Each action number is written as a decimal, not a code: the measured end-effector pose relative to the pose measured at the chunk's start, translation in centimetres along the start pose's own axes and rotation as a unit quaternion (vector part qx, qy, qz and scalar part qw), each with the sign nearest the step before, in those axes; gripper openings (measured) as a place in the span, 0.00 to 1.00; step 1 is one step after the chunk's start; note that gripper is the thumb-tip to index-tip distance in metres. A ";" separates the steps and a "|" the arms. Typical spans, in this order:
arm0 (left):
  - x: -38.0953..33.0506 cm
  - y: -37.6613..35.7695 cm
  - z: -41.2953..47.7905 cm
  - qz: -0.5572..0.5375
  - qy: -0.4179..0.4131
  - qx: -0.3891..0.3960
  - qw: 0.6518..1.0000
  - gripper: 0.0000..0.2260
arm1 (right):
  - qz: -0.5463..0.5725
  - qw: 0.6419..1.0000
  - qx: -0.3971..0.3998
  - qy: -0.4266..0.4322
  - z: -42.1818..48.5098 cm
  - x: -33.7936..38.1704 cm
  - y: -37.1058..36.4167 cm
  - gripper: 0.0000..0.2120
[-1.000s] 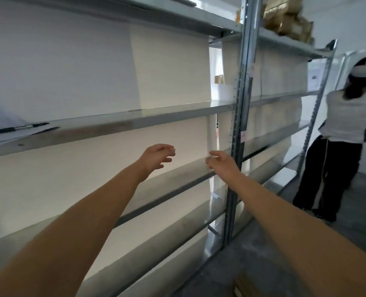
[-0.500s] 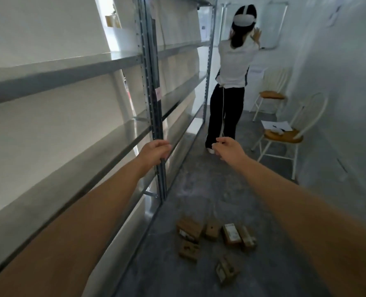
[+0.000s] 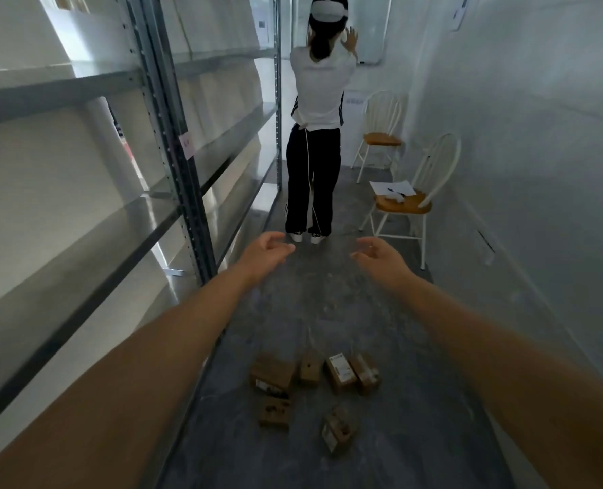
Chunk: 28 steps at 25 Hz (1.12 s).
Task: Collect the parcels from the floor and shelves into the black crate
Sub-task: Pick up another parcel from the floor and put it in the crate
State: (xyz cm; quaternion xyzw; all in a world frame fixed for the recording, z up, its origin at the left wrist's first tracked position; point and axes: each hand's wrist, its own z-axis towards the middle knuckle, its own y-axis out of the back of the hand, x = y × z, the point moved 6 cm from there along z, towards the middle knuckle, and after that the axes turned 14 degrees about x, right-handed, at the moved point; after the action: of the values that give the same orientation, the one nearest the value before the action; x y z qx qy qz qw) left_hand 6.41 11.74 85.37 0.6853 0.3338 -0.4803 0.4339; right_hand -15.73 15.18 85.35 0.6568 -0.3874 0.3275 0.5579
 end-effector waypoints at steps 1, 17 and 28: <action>-0.8 -0.6 0.9 0.005 -0.010 0.001 1.000 0.20 | -0.002 1.000 -0.002 0.009 0.9 -0.2 1.2 0.21; 7.1 -4.9 13.1 -0.031 0.128 -0.089 0.987 0.17 | 0.029 0.988 0.138 -0.068 15.9 -12.0 1.7 0.22; 21.6 -2.8 25.7 -0.027 0.234 0.031 0.971 0.14 | 0.061 0.962 0.118 -0.238 24.9 -24.3 -6.7 0.20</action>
State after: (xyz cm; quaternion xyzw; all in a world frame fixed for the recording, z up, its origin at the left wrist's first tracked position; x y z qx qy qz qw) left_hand 1.31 -9.77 59.91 0.7824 0.4292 -0.3286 0.3094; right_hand -21.75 -5.37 57.09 0.7522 -0.5069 0.2385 0.3470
